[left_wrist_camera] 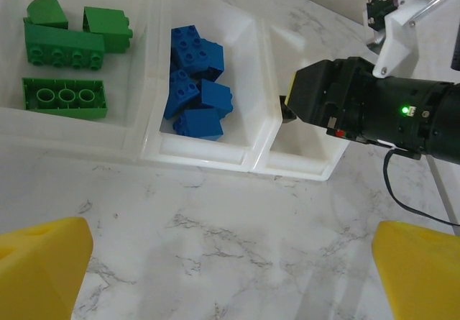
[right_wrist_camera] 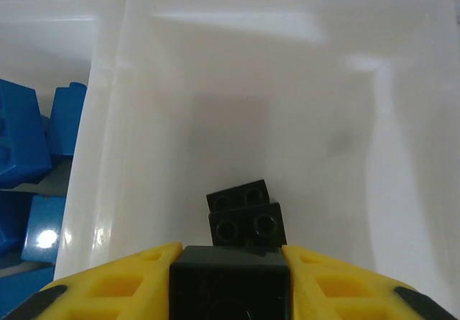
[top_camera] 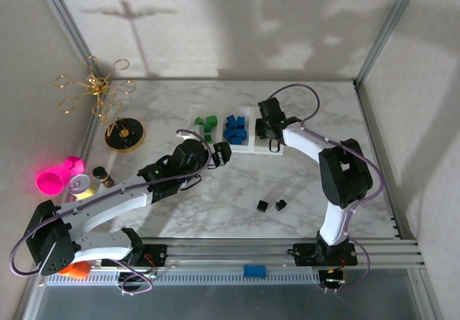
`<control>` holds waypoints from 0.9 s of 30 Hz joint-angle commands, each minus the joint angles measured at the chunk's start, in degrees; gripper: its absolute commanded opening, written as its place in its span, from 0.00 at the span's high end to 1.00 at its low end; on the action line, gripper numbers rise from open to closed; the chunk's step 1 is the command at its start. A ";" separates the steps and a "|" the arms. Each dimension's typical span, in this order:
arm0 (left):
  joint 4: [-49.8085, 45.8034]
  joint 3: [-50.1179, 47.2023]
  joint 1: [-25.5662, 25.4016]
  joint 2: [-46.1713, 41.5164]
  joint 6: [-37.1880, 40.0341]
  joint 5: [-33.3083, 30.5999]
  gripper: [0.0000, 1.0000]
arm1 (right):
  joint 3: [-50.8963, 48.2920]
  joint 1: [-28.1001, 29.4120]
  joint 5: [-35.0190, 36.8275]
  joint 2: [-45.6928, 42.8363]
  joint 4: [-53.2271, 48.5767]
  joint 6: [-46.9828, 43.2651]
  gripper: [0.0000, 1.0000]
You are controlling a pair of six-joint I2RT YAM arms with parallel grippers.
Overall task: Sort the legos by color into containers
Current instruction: Place the lego in the container.
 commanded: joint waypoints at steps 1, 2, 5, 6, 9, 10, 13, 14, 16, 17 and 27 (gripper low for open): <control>0.53 0.72 0.61 -0.11 1.05 0.35 0.00 | 2.75 -0.68 -0.49 1.91 1.06 -1.19 0.61; 0.40 0.77 0.64 -0.20 0.97 0.30 0.00 | 3.07 -0.87 -0.53 2.38 0.83 -1.17 0.61; 0.41 0.16 0.73 -0.62 0.96 0.17 0.00 | 3.41 -0.98 0.09 3.38 0.98 -1.32 0.60; 0.40 0.11 0.77 -0.72 0.96 0.13 0.00 | 3.52 -1.07 0.15 3.69 0.97 -1.39 0.60; 0.41 -0.24 1.01 -0.95 0.87 0.13 0.00 | 4.04 -1.31 0.43 4.49 0.79 -1.43 0.59; 0.50 -0.37 1.04 -0.99 0.87 0.21 0.00 | 4.11 -1.42 0.47 4.61 0.73 -1.42 0.58; 0.53 -0.42 1.26 -0.90 0.87 0.47 0.00 | 4.24 -1.46 -0.06 4.51 0.77 -1.41 0.55; 0.49 -0.35 1.26 -0.90 0.87 0.48 0.00 | 4.30 -1.42 -0.18 4.29 0.66 -1.49 0.55; 0.54 -0.33 1.39 -0.79 0.88 0.73 0.00 | 4.52 -1.39 0.14 3.31 0.12 -1.39 0.55; 0.54 -0.25 1.41 -0.81 0.87 0.82 0.00 | 4.30 -1.43 0.16 2.46 0.24 -1.40 0.54; -0.74 0.16 1.30 -2.50 0.39 1.70 0.00 | -0.61 0.20 -1.55 -8.21 -1.89 -1.17 0.48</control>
